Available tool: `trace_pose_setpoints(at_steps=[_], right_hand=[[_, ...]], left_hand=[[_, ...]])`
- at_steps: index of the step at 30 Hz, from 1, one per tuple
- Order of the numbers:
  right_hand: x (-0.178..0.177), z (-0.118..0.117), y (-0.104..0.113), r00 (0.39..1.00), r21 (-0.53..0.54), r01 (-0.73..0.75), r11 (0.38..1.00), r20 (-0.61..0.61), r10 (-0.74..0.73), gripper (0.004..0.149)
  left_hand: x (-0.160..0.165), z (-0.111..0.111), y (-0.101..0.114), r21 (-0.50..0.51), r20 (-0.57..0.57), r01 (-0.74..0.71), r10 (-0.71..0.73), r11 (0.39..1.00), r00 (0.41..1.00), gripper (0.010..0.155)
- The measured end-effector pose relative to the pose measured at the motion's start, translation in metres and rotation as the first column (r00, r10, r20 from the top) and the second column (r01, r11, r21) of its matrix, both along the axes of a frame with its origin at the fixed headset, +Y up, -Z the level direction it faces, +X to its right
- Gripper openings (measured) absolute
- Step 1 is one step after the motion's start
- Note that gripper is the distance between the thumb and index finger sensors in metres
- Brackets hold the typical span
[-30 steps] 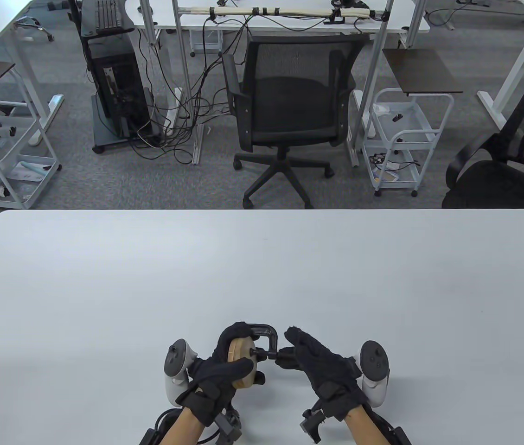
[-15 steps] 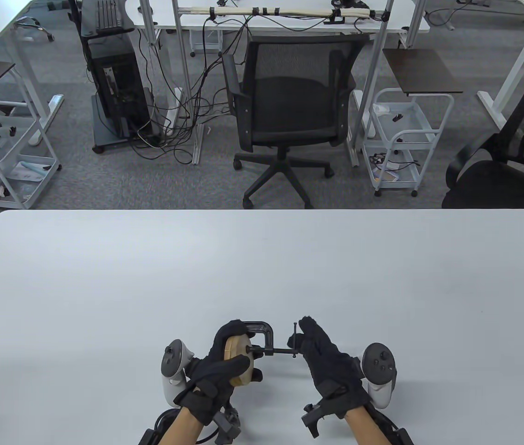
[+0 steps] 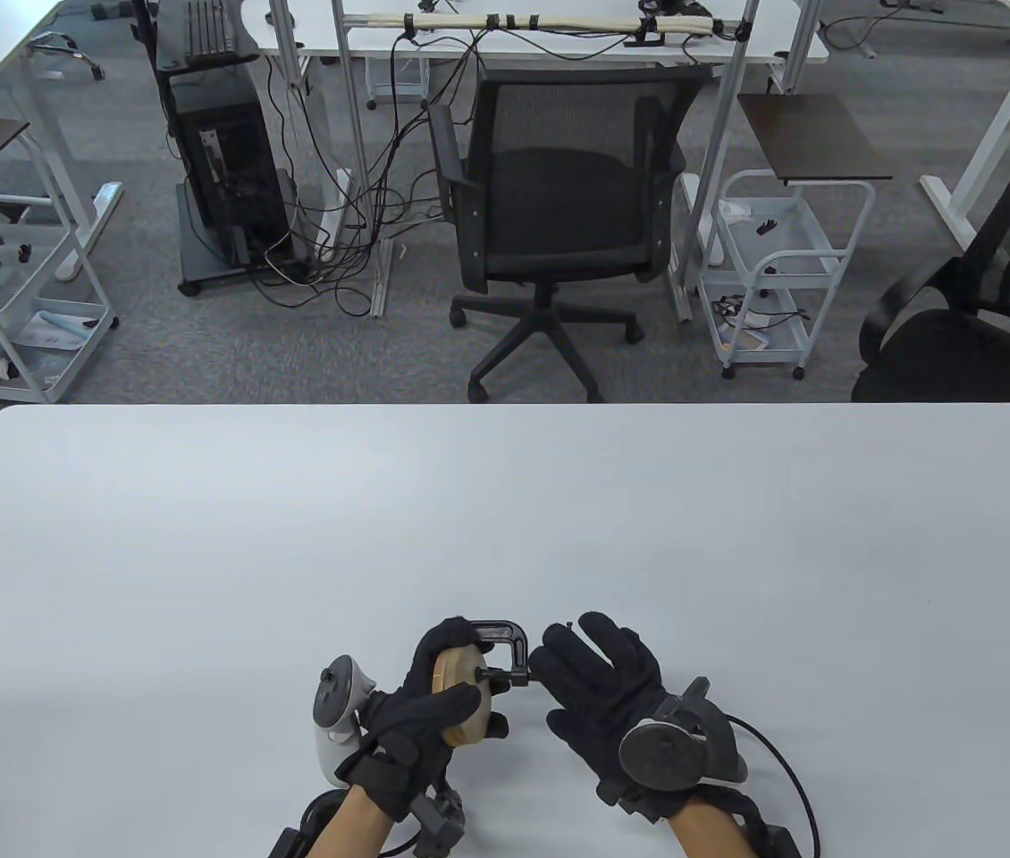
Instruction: Screw the clamp shut
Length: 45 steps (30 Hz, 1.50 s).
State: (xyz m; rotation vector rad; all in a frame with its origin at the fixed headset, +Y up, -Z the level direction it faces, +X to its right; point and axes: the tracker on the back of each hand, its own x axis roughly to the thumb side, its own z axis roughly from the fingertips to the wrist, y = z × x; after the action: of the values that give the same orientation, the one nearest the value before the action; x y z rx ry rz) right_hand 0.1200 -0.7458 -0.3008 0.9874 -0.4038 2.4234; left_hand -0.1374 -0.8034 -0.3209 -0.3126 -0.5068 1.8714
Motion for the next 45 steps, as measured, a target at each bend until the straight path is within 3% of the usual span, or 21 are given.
trace_pose_setpoints(at_steps=[5, 8, 10, 14, 15, 20, 22, 25, 28, 30, 31, 33, 35, 38, 45], right_hand=[[0.007, -0.005, 0.001, 0.985, -0.095, 0.171, 0.981, 0.025, -0.17, 0.063], [0.014, -0.011, -0.004, 0.955, -0.207, 0.295, 0.933, 0.056, -0.29, 0.064], [0.017, -0.015, -0.009, 0.928, -0.303, 0.369, 0.879, 0.071, -0.365, 0.063], [0.017, -0.018, -0.022, 0.821, -0.492, 0.543, 0.681, 0.14, -0.554, 0.067], [0.017, -0.018, -0.022, 0.8, -0.494, 0.575, 0.653, 0.169, -0.576, 0.071], [0.02, -0.019, -0.018, 0.753, -0.505, 0.622, 0.598, 0.175, -0.635, 0.072], [0.024, -0.019, -0.016, 0.747, -0.486, 0.633, 0.603, 0.177, -0.641, 0.072], [0.029, -0.019, -0.012, 0.762, -0.401, 0.63, 0.665, 0.157, -0.628, 0.068], [0.028, -0.016, -0.007, 0.866, -0.288, 0.494, 0.821, 0.076, -0.494, 0.073], [0.023, -0.012, -0.004, 0.951, -0.157, 0.307, 0.939, 0.021, -0.308, 0.085], [0.019, -0.009, -0.003, 0.992, -0.027, 0.128, 0.991, 0.002, -0.128, 0.094], [0.013, -0.001, 0.001, 0.992, 0.209, -0.115, 0.971, 0.076, 0.102, 0.104], [0.008, 0.004, 0.006, 0.979, 0.33, -0.199, 0.923, 0.11, 0.172, 0.104], [0.005, 0.007, 0.008, 0.99, 0.27, -0.142, 0.952, 0.051, 0.133, 0.099], [0.008, 0.003, 0.005, 0.998, 0.209, -0.068, 0.976, 0.022, 0.064, 0.07]], left_hand=[[0.002, 0.0, 0.0, 0.009, 0.014, 0.016, -0.016, 1.0, 1.0, 0.091], [0.004, 0.0, 0.001, 0.018, 0.023, 0.019, -0.02, 1.0, 1.0, 0.091], [0.004, 0.0, 0.001, 0.019, 0.019, 0.02, -0.02, 1.0, 1.0, 0.091], [0.003, 0.0, 0.0, 0.024, 0.007, 0.018, -0.018, 1.0, 1.0, 0.091], [0.003, 0.0, 0.0, 0.028, -0.003, 0.032, -0.032, 0.999, 0.999, 0.091], [0.001, -0.001, 0.0, 0.027, -0.008, 0.022, -0.022, 0.999, 1.0, 0.091], [0.0, -0.001, 0.001, 0.035, -0.009, 0.02, -0.019, 0.999, 1.0, 0.091], [-0.003, -0.001, 0.002, 0.034, -0.023, 0.007, -0.006, 0.999, 1.0, 0.091], [-0.004, -0.002, 0.001, 0.02, -0.03, -0.023, 0.023, 1.0, 0.999, 0.091], [-0.004, -0.002, 0.001, 0.01, -0.025, -0.04, 0.04, 0.999, 0.999, 0.091], [-0.004, -0.002, 0.0, 0.008, -0.025, -0.044, 0.044, 0.999, 0.999, 0.091], [-0.004, -0.002, 0.001, 0.005, -0.022, -0.046, 0.046, 0.999, 0.999, 0.091], [-0.004, -0.001, 0.001, 0.006, -0.019, -0.046, 0.046, 0.999, 0.999, 0.091], [-0.003, -0.001, 0.0, 0.005, -0.009, -0.043, 0.043, 0.999, 0.999, 0.091], [-0.002, -0.001, 0.0, 0.008, -0.007, -0.029, 0.029, 1.0, 1.0, 0.091]])
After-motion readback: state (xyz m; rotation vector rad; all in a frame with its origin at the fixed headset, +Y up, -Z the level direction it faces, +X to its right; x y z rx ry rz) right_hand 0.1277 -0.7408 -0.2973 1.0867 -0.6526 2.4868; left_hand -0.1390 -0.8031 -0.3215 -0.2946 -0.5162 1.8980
